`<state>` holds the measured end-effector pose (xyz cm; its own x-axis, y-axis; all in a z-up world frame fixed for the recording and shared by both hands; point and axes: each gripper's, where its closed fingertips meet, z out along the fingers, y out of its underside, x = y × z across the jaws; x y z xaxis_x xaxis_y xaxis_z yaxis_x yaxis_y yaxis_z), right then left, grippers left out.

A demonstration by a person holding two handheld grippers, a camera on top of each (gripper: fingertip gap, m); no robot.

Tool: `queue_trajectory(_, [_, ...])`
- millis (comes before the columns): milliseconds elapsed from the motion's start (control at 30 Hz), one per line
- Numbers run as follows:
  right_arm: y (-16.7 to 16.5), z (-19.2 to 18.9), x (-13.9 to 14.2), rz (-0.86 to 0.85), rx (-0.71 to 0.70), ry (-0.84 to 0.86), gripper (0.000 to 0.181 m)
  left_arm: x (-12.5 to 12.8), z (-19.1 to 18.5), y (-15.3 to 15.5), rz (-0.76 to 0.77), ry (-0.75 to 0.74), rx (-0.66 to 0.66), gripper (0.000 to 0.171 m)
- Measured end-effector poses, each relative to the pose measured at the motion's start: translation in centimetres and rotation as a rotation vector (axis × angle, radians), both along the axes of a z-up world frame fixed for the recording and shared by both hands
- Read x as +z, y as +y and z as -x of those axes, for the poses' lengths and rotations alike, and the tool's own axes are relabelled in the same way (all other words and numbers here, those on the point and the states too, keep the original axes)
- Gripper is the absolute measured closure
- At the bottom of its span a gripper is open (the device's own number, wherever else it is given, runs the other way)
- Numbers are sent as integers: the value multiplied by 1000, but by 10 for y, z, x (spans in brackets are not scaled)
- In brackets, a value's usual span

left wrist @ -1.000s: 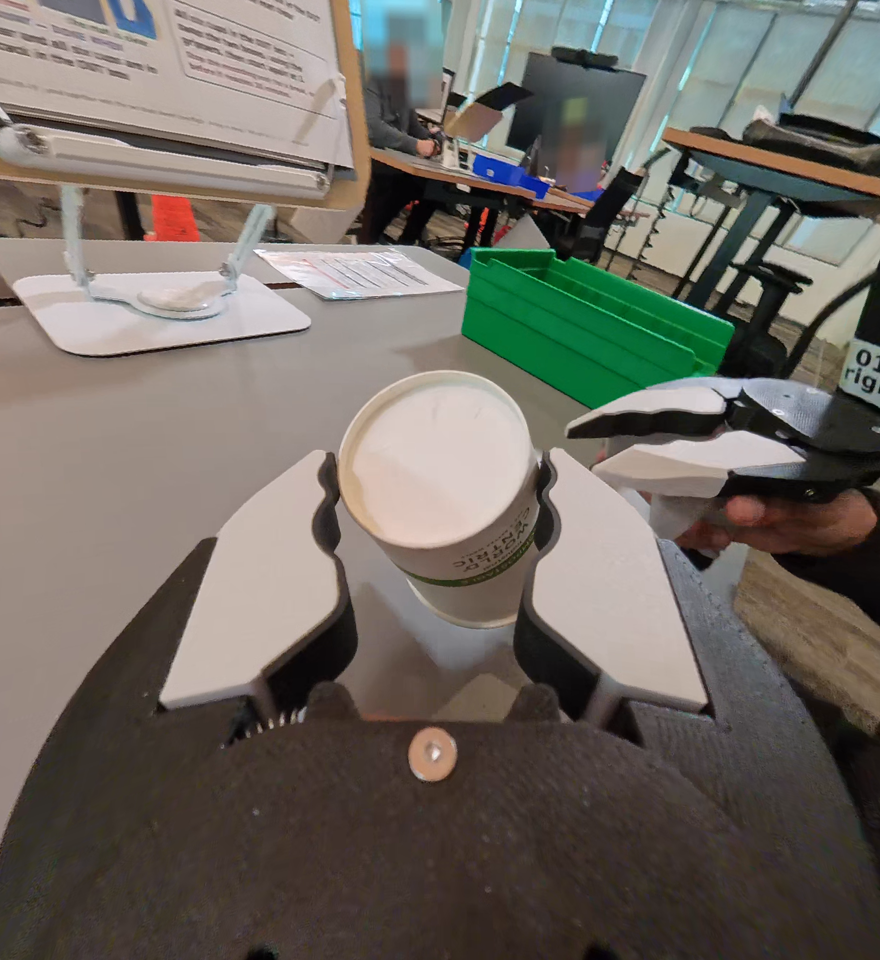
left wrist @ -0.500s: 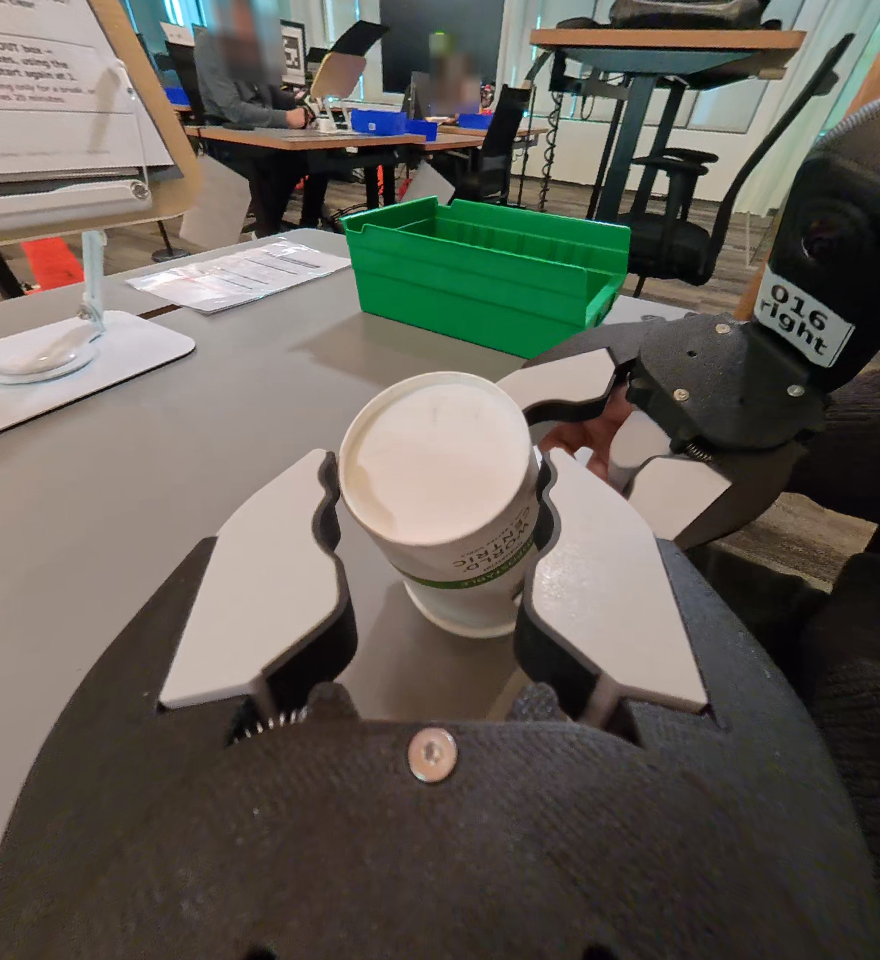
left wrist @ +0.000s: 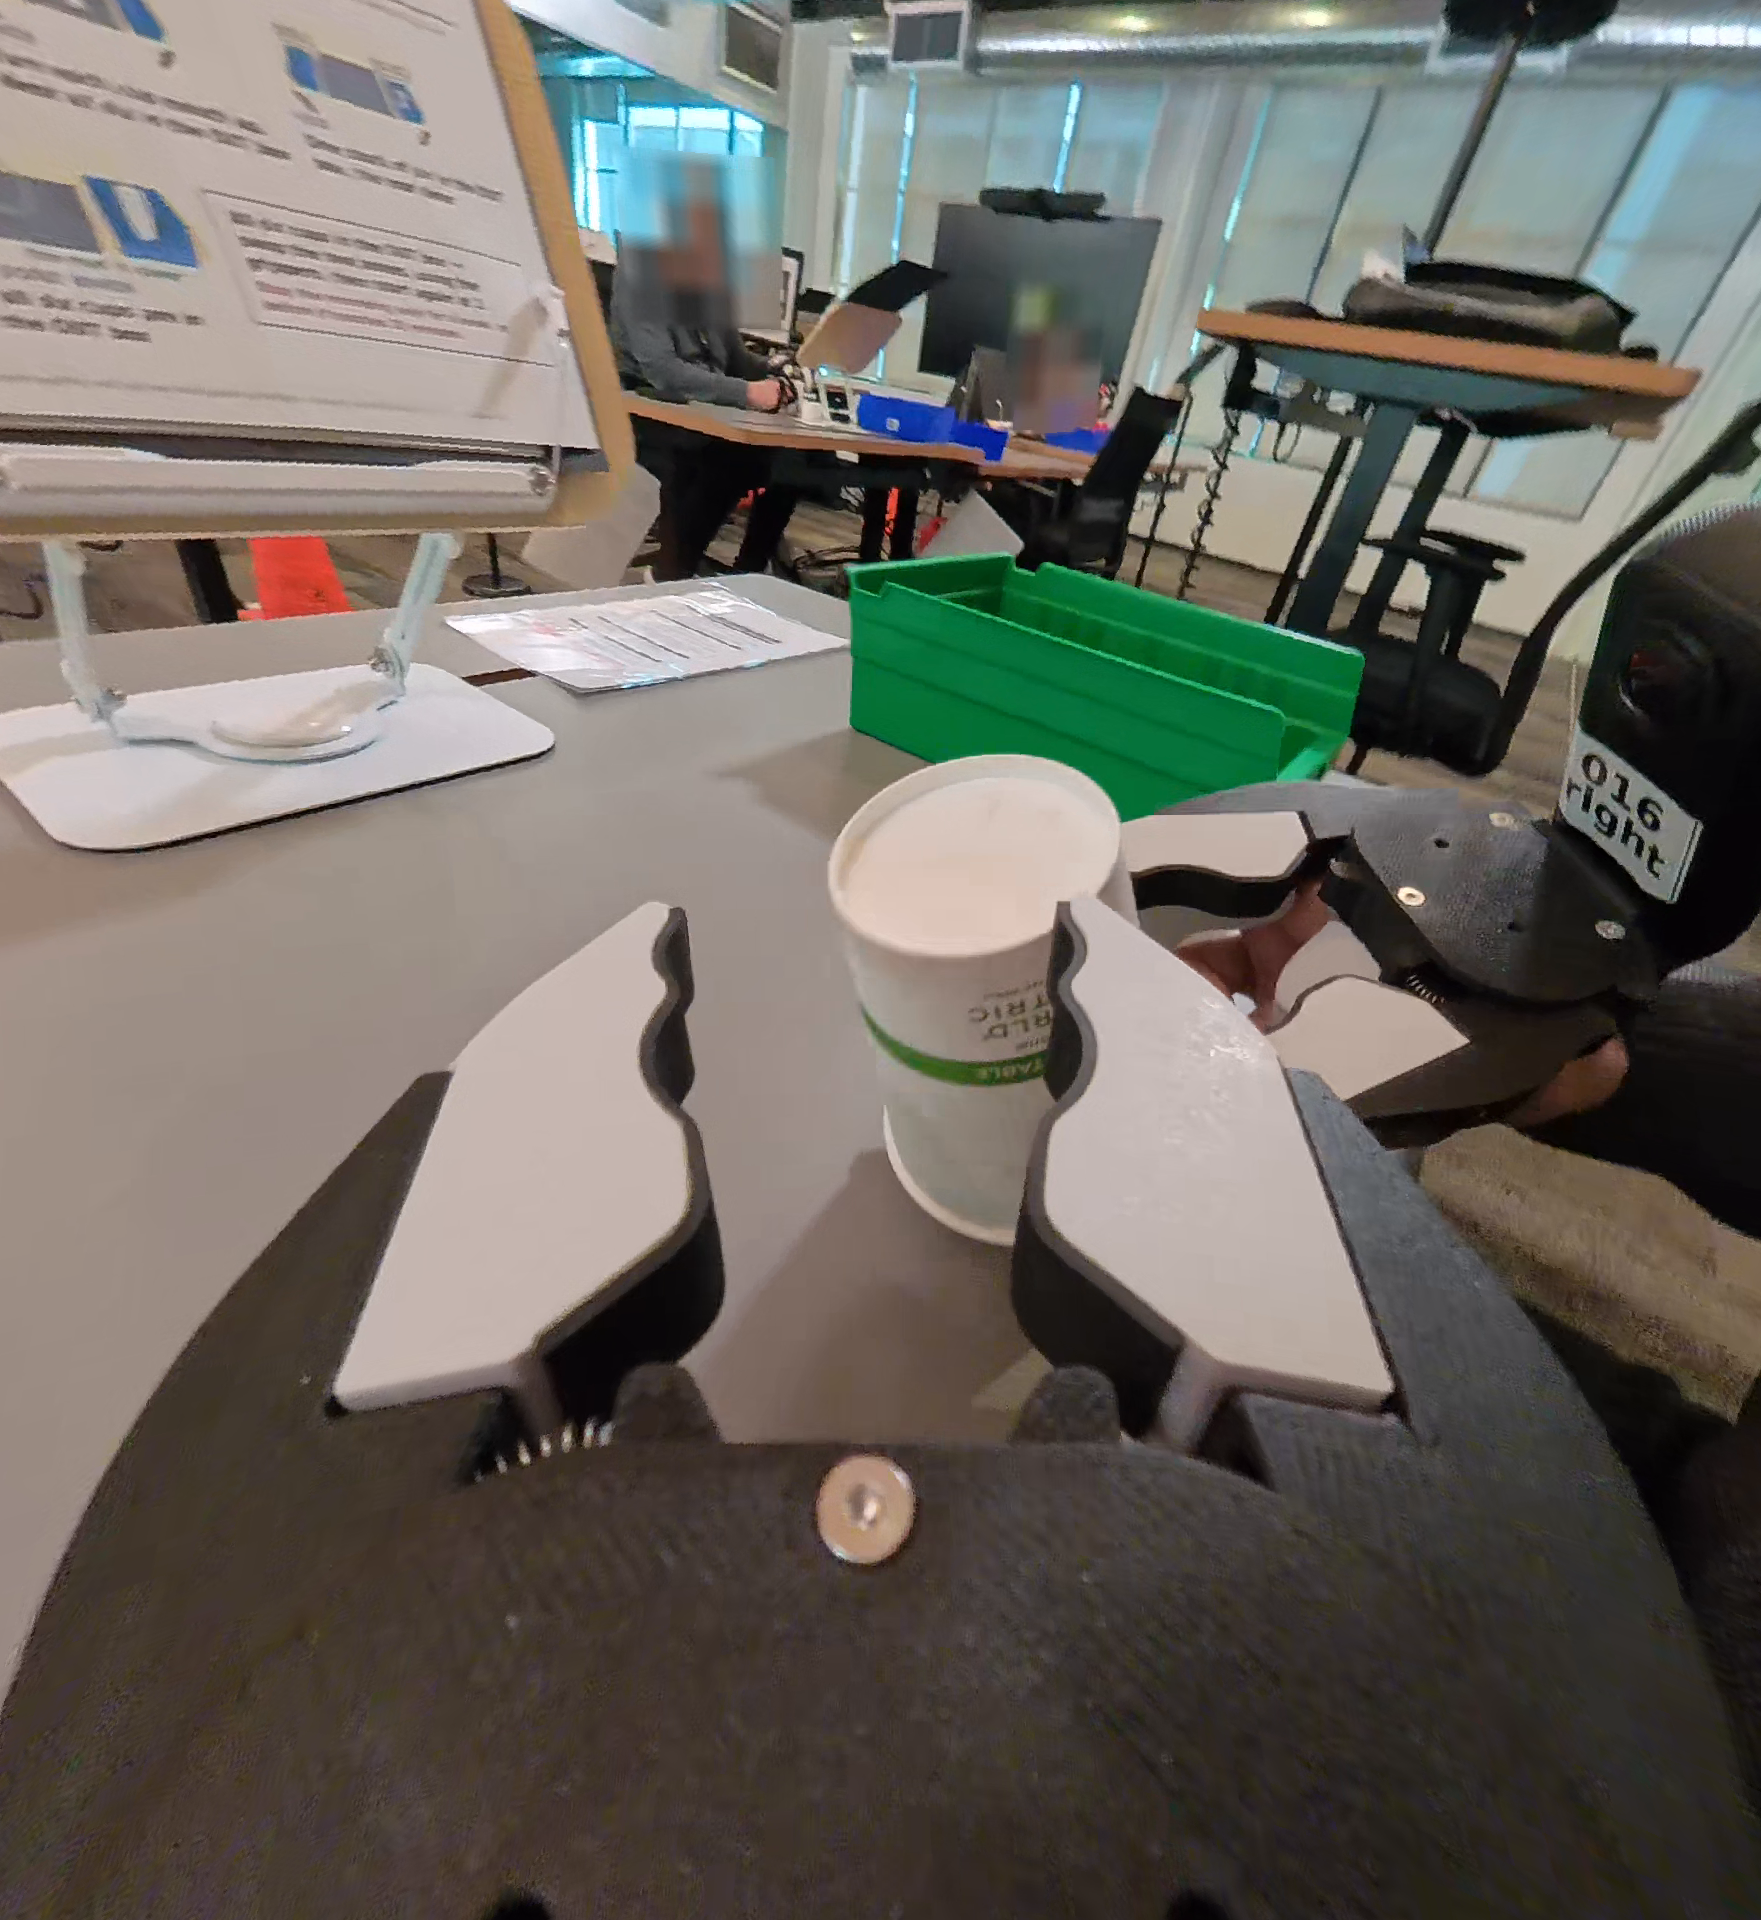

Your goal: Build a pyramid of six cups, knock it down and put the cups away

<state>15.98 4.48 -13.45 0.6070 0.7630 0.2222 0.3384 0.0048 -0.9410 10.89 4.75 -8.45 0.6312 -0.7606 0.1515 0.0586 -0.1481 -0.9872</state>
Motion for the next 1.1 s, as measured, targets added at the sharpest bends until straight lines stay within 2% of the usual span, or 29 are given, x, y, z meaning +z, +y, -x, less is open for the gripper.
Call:
queue_trajectory(167, [12, -3, 4, 75, -20, 96, 106, 0, 17, 5, 26, -35, 74, 109])
queue_trajectory(333, [20, 8, 4, 134, 4, 150, 106, 1, 35, -2, 28, -49, 121, 107])
queue_trajectory(567, [28, 39, -9, 184, 42, 49, 106, 0, 73, -20, 28, -42, 253, 107])
queue_trajectory(800, [41, 68, -11, 145, 84, -35, 105, 0, 113, -48, 20, -32, 405, 105])
queue_trajectory(1100, [82, 89, -28, 204, 64, -126, 105, 0, 158, -89, 15, -31, 597, 105])
